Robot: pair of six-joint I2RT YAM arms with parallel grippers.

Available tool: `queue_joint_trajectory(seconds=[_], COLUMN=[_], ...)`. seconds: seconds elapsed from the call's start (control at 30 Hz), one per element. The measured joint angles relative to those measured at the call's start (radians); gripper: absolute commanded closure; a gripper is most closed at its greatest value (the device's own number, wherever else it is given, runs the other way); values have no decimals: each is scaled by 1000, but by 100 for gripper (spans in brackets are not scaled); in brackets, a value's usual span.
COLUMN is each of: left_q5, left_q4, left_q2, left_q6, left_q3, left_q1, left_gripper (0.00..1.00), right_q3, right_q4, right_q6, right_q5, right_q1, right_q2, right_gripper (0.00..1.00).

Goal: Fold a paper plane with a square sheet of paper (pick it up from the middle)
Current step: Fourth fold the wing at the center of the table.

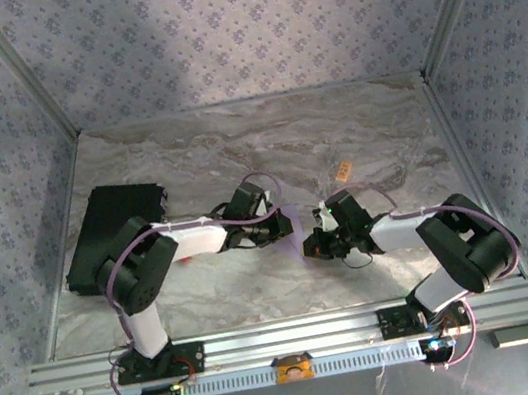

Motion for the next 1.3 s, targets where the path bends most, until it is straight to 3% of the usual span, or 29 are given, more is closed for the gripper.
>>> queue_joint_trajectory(seconds=[0.5,1.3], left_q5=[100,80], left_q4=[16,-132], left_q2=[119,170], left_q6=[13,109], left_q3=[68,200], left_q1=[88,253], left_gripper=[91,93], right_q3=[-5,-11], right_q4=[5,0], right_q6=[-7,-14], right_q5=[-5,-13], right_q1=[-5,-14], right_q2=[-2,-9], right_gripper=[100,100])
